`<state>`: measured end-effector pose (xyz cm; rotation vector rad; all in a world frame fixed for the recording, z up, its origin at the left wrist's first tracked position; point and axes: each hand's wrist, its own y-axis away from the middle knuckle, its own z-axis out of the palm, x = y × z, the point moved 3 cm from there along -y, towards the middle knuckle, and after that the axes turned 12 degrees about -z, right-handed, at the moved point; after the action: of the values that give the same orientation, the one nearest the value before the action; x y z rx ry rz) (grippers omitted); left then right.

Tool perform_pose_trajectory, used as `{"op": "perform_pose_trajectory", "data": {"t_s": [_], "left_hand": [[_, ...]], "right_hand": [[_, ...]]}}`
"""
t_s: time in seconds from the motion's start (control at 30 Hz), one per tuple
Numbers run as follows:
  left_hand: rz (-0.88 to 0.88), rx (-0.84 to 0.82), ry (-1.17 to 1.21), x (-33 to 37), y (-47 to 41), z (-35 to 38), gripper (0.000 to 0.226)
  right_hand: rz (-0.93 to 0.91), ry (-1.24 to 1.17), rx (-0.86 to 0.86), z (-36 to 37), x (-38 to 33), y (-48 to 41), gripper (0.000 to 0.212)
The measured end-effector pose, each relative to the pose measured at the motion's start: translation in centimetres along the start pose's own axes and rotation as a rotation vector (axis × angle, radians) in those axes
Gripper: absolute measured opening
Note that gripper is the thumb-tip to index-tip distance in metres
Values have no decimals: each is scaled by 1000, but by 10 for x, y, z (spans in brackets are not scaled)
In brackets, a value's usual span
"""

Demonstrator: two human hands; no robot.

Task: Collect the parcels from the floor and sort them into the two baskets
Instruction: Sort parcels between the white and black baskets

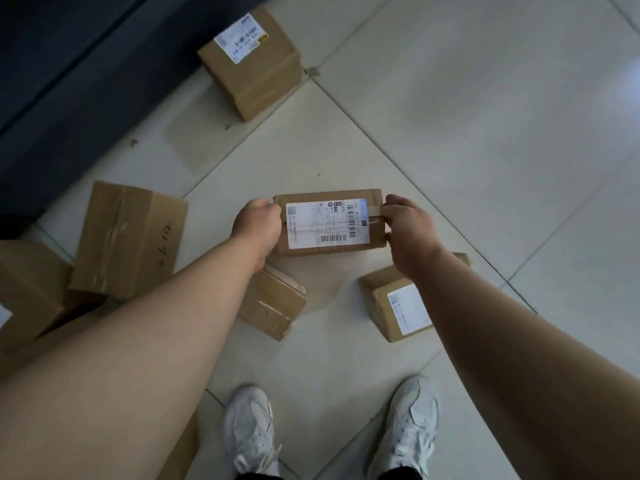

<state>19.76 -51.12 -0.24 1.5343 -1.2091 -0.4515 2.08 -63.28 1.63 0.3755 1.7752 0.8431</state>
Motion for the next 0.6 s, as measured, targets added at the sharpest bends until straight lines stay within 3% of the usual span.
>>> {"op": "perform_pose_trajectory", "data": {"t_s": [0.07,0.3,0.4,0.6], "left_hand": [[5,-28,26,-5,4,8,20],[28,-51,106,-17,14,29,23],[43,-59,183,-18,29,47,25],[33,-168,266,-29,59,100,26]], "right_hand": [[6,63,-40,-5,8,-8,19],[-56,241,-165,-27,5,-16,25],[-166,337,-170,-45,-19,-17,30],[-160,444,-149,-93,-26,-18,50]]}}
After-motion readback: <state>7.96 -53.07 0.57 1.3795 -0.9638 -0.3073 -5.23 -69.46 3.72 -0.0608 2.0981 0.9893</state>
